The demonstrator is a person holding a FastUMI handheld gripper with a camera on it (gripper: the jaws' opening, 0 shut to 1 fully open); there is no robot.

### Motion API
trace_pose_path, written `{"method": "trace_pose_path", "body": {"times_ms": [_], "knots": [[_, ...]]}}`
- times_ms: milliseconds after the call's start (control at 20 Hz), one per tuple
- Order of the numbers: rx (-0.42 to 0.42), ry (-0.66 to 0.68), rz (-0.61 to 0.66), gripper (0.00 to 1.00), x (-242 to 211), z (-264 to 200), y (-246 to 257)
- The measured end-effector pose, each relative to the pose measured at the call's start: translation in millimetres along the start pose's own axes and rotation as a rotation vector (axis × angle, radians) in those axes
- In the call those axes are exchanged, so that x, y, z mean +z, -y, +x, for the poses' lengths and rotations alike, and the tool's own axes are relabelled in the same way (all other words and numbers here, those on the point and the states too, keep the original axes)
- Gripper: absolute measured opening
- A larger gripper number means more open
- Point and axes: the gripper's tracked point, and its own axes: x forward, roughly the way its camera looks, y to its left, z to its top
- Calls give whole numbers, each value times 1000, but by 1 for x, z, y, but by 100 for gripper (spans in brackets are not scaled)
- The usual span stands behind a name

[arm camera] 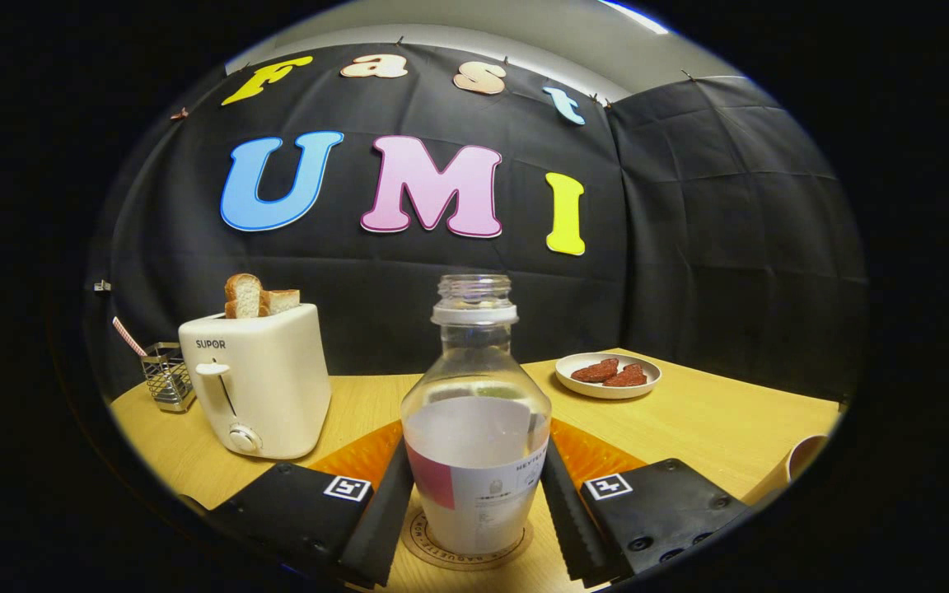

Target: Take the bottle from table, then pour the juice into the cup, finally place the bottle on the coaster

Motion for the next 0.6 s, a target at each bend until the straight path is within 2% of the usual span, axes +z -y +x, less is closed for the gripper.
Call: {"method": "trace_pose_path", "body": {"times_ms": [50, 150, 600], "knots": [[5, -5, 4, 83, -1, 0, 0], [3, -8, 7, 99, 1, -6, 1], [24, -18, -26, 100, 18, -54, 5]]}}
